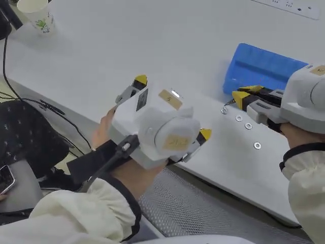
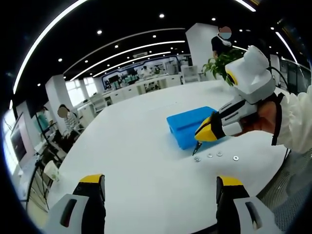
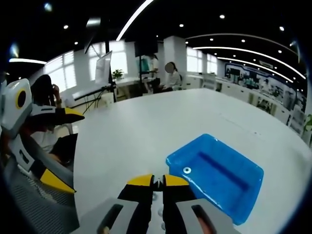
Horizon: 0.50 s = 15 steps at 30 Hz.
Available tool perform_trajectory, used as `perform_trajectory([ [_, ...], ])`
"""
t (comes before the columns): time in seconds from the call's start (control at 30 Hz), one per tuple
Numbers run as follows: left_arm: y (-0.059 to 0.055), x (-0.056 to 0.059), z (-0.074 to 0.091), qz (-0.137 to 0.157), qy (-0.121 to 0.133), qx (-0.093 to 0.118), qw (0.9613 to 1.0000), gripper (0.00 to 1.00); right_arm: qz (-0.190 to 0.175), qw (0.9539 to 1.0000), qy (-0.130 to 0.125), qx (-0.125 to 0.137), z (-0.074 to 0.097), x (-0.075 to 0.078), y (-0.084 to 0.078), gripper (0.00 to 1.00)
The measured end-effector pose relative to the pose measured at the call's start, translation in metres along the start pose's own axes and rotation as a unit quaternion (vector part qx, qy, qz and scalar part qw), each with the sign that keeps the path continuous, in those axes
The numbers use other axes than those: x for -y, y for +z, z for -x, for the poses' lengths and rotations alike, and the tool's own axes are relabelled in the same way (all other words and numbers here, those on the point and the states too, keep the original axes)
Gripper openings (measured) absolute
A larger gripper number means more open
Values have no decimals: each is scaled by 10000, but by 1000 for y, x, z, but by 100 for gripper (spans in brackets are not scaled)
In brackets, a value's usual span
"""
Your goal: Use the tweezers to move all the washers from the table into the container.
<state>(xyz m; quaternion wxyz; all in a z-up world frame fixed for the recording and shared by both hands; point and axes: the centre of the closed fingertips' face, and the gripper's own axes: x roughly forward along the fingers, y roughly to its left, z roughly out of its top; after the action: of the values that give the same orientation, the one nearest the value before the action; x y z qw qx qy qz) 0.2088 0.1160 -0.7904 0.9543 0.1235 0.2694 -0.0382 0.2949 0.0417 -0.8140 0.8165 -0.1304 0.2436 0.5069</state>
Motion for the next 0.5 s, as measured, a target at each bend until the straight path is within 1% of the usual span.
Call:
perform_trajectory([
  [0.07,0,0,0,-3,7,-5,10000,97,104,9999,22,-50,0,-1,-2,2],
  [0.23,0,0,0,-9,16,-18,10000,97,80,9998,119,-125,3,-5,-3,2],
  [0.37,-1,0,0,-28,16,-44,10000,97,220,9994,74,-238,4,-4,-6,2],
  [0.5,-1,0,0,-25,21,-43,10000,97,112,9991,48,-414,5,-3,-12,2],
])
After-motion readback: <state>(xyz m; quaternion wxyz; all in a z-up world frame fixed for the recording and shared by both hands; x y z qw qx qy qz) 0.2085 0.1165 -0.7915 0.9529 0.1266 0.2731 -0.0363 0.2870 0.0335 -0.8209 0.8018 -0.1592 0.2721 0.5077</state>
